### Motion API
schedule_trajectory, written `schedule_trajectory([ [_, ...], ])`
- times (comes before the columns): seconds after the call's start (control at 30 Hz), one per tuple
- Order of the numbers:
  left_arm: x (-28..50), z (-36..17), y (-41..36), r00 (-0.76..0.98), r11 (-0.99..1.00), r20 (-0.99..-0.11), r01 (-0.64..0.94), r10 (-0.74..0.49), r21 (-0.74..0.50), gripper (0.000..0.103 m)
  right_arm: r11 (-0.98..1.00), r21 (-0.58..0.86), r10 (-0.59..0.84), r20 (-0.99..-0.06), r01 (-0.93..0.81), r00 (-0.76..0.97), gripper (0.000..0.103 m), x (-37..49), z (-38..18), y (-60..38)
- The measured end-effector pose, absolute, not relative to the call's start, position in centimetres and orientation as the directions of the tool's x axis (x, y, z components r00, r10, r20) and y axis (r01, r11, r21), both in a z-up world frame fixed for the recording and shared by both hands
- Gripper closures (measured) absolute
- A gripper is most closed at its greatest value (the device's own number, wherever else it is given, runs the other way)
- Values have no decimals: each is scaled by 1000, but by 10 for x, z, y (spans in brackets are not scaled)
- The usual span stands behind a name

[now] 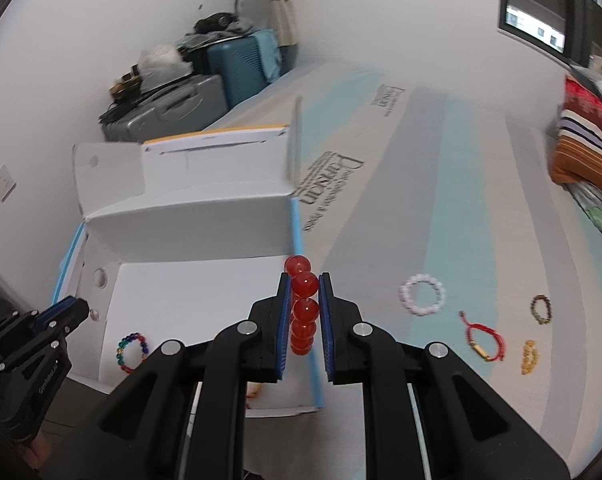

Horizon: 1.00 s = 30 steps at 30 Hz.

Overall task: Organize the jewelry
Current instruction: 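Open the right tool over the box while the left tool drops the pearl strand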

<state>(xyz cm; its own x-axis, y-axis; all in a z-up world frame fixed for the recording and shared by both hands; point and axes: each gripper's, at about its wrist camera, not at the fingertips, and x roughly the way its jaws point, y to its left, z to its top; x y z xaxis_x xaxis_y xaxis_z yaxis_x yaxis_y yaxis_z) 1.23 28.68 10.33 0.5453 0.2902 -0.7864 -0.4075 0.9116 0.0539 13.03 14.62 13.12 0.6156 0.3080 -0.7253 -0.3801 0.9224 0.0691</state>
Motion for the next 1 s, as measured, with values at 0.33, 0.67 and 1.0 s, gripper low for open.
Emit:
schedule_trajectory([
  [0.33,13,82,312,501,901,-820,-431,277,41,92,900,69,321,-772,-430,549,90,127,93,191],
  [0.67,19,51,324,443,893,-857,-448,265,45,92,888,56,305,-815,-456,493,90,130,62,215],
  [1.0,27,34,332,404,890,-879,-453,251,46,92,891,50,278,-846,-451,456,90,135,42,224],
])
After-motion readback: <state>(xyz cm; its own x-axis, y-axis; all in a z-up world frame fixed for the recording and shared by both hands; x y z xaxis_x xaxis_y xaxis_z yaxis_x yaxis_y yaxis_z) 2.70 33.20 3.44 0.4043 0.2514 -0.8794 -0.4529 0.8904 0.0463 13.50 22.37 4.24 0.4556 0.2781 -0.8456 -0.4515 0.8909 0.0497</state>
